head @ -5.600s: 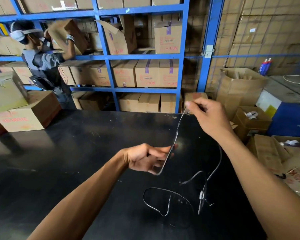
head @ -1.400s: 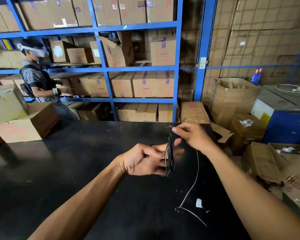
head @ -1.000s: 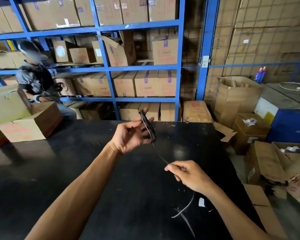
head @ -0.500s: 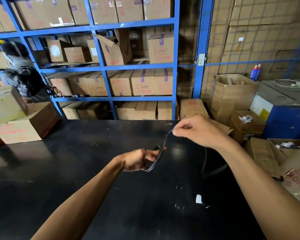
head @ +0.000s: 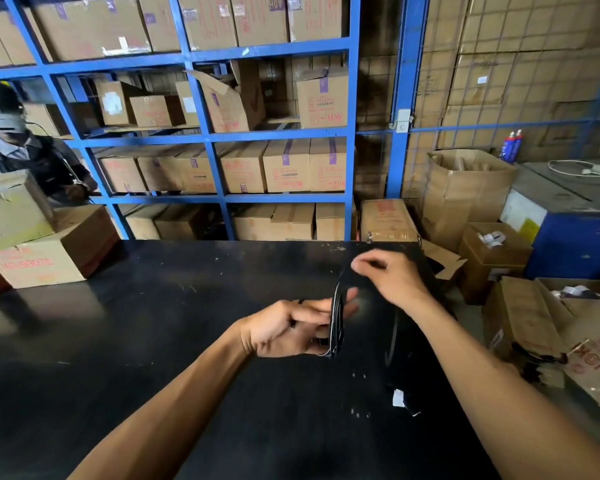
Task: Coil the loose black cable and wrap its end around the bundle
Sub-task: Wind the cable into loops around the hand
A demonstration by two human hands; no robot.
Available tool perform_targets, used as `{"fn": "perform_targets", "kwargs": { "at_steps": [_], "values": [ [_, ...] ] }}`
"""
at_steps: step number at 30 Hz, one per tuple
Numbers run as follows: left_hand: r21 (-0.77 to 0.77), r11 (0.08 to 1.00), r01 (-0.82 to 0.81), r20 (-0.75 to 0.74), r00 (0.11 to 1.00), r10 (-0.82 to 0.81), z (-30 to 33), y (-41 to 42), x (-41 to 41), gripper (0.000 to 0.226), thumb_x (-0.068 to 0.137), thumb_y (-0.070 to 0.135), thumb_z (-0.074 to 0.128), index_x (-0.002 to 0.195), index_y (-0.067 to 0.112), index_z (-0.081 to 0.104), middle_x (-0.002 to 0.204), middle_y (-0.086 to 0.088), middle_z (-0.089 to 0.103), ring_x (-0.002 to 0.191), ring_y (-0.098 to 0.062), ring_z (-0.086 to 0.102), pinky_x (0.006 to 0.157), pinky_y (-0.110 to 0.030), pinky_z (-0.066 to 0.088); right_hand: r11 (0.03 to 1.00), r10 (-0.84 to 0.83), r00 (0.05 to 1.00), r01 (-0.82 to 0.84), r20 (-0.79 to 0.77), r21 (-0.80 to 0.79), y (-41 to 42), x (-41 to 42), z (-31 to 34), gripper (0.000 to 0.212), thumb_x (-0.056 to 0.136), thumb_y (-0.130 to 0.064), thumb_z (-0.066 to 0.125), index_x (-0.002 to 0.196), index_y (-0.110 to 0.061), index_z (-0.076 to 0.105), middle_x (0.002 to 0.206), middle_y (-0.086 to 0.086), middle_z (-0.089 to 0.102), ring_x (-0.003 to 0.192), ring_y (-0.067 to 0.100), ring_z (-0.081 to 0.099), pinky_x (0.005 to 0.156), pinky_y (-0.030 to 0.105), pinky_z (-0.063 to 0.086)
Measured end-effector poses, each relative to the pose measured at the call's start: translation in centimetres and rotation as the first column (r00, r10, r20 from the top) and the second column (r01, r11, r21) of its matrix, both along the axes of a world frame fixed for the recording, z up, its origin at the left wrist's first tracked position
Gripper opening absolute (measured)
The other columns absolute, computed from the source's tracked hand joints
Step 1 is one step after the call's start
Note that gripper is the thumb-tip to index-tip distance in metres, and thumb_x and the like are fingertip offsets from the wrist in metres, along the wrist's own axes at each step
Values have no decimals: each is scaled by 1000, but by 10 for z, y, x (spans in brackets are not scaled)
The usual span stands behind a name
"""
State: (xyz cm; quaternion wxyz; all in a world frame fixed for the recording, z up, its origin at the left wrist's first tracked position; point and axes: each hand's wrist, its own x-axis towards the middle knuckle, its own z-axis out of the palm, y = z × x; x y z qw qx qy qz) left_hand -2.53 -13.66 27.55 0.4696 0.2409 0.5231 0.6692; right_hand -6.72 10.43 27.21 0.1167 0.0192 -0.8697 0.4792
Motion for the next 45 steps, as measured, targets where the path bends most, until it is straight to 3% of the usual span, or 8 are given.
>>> {"fn": "perform_targets", "kwargs": {
  "at_steps": [6, 10, 19, 25, 31, 35, 39, 45],
  "values": [
    [197, 969, -148, -1, 988, 151, 20, -5, -22, 56, 100, 21, 39, 154, 36, 35, 163, -1, 32, 149, -39, 23, 115, -63, 23, 990, 142, 977, -138, 159, -36, -21, 38, -47, 20, 93, -44, 69, 79, -56, 73, 67, -12, 72, 61, -10, 64, 60, 12, 46],
    [249, 914, -320, 68, 947, 313, 24, -14, -48, 50, 97, 24, 48, 145, 37, 50, 153, -3, 48, 139, -40, 22, 116, -64, 13, 977, 212, 962, -202, 172, -74, -32, 61, -65, 16, 92, -48, 69, 99, -40, 81, 60, -4, 68, 58, -3, 61, 55, 10, 41],
    [219, 715, -663, 205, 748, 631, 5, -34, -77, 43, 88, 28, 64, 131, 35, 61, 112, -8, 54, 89, -27, 55, 84, -49, 46, 950, 261, 954, -281, 147, 137, -22, 73, -28, 16, 94, -42, 67, 95, -33, 81, 66, -15, 73, 61, -3, 65, 58, 12, 45],
    [-29, 825, -565, 0, 825, 565, -10, -33, -65, 41, 102, 24, 41, 133, 46, 57, 95, 9, 74, 77, -14, 68, 76, -38, 53, 872, 335, 936, -351, 109, 342, -21, 69, 35, 13, 93, -35, 68, 90, -31, 80, 78, -26, 72, 77, -6, 67, 66, 19, 51],
    [-340, 911, -233, -134, 971, 198, -23, -15, -35, 41, 101, 16, 42, 126, 40, 64, 99, -3, 52, 85, -16, 48, 80, -34, 42, 845, 367, 930, -323, -24, 425, -18, 44, 84, 18, 96, -33, 63, 105, -34, 78, 87, -36, 65, 90, -14, 64, 75, 13, 48],
    [-175, 982, -75, 17, 997, 79, -24, -13, -23, 45, 103, 20, 44, 144, 35, 51, 128, -8, 55, 109, -26, 52, 101, -49, 40, 866, 355, 933, -301, -67, 399, -12, 37, 94, 16, 97, -30, 65, 104, -34, 79, 88, -33, 67, 81, -14, 64, 73, 19, 50],
    [66, 976, -210, 112, 973, 202, -7, -24, -40, 51, 101, 27, 49, 149, 43, 42, 149, -7, 47, 111, -29, 60, 100, -54, 46, 812, 452, 885, -459, 110, 360, -10, 48, 84, 14, 91, -31, 68, 92, -36, 80, 80, -11, 77, 63, 2, 68, 68, 30, 58],
    [201, 821, -534, 256, 838, 482, 11, -42, -75, 40, 95, 27, 57, 134, 37, 59, 129, -13, 51, 98, -30, 55, 89, -55, 47, 710, 547, 768, -637, 333, 302, -13, 62, 77, 14, 90, -22, 70, 88, -28, 82, 77, -8, 76, 63, 5, 66, 63, 21, 52]
  ]
}}
